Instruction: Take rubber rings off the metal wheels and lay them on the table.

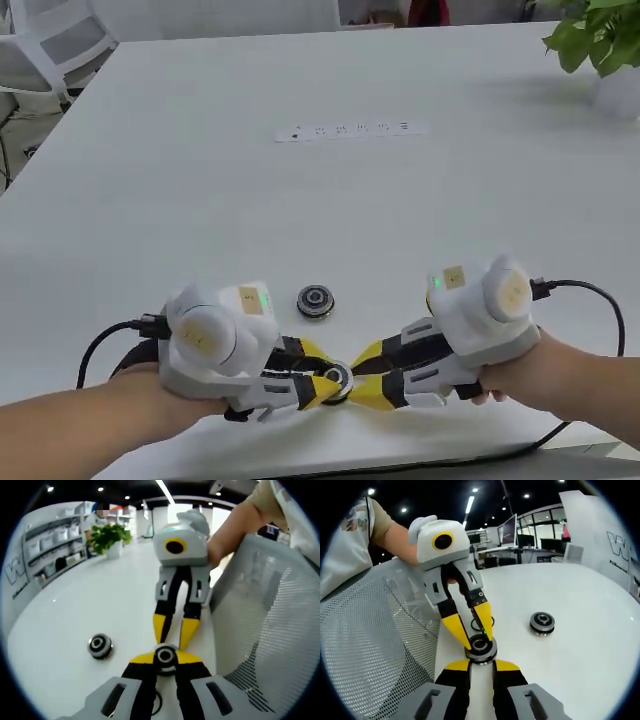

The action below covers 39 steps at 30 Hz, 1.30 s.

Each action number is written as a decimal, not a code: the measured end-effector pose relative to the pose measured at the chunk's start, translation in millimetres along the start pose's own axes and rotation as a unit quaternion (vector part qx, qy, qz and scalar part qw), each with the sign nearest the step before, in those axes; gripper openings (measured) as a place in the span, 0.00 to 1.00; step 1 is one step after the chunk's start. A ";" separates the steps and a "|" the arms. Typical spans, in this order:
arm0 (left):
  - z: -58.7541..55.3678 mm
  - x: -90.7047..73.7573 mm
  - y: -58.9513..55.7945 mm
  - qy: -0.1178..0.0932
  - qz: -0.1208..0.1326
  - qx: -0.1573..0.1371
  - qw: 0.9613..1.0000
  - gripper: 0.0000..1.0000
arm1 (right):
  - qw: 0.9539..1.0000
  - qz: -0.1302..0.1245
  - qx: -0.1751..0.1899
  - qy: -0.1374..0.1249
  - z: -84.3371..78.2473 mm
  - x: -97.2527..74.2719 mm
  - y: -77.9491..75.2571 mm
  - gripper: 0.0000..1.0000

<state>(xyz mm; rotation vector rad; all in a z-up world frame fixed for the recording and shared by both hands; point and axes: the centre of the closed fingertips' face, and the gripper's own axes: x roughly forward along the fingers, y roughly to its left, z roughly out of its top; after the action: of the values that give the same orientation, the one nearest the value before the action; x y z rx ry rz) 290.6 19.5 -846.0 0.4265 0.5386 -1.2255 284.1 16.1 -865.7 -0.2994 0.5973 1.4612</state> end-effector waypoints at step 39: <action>-1.5 4.8 3.7 0.001 0.004 0.001 1.000 0.13 | 1.000 -0.008 -0.001 0.002 -1.6 -1.6 -1.7 0.10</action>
<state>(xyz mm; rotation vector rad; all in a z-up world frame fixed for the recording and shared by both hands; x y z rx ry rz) 295.1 17.7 -850.0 0.4314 0.5364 -1.2180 285.5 13.8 -866.4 -0.3088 0.5949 1.4463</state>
